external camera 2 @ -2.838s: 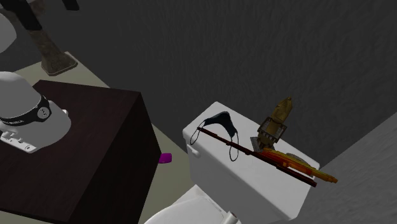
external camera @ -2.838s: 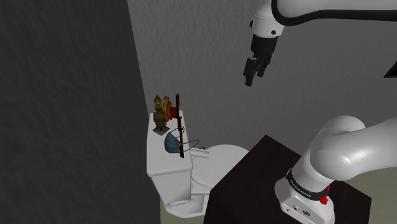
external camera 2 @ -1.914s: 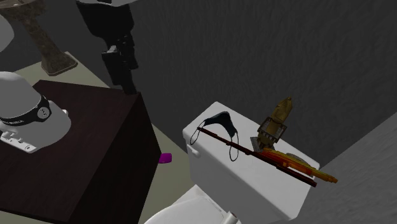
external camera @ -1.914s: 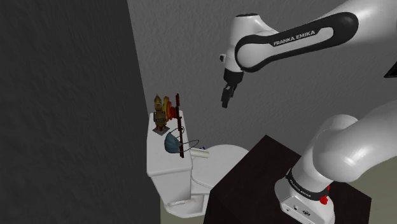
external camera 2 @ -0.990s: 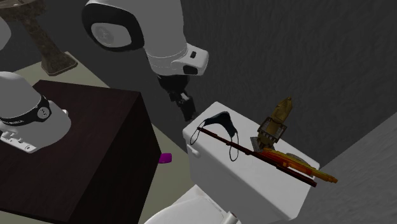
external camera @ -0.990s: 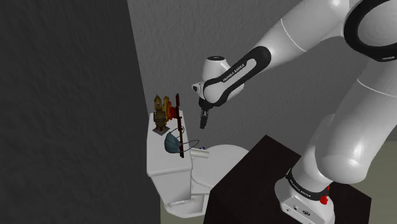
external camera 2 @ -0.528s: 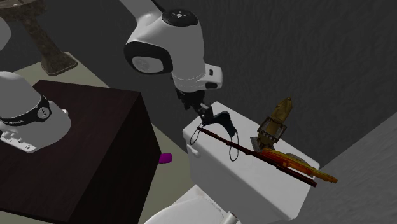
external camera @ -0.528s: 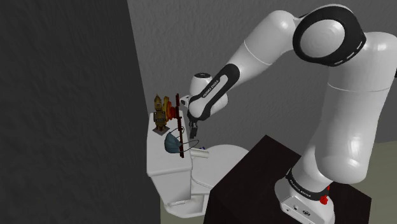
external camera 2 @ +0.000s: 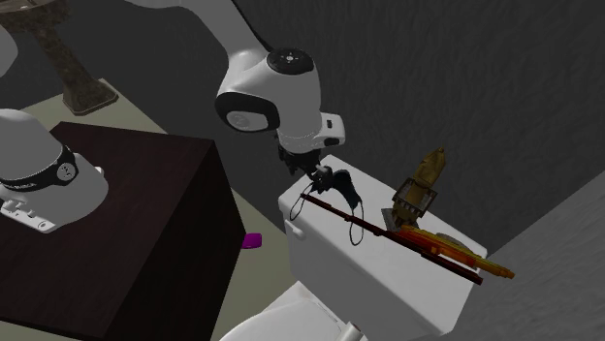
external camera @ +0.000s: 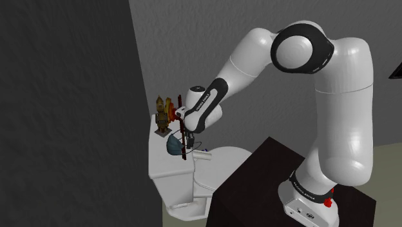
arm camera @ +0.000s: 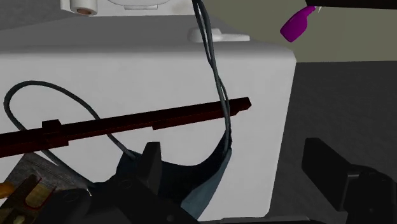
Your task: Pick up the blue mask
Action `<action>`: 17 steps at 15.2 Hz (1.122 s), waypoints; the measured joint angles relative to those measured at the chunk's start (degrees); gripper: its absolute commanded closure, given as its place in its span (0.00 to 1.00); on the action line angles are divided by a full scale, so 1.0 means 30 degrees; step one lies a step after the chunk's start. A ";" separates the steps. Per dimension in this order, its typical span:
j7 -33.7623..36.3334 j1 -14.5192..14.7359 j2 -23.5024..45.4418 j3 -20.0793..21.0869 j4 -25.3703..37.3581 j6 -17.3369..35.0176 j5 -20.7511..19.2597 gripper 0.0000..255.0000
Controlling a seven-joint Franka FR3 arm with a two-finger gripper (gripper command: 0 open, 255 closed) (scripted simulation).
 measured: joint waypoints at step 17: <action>-0.0139 -0.0062 0.1026 0.0081 0.0393 0.0629 0.0052 1.00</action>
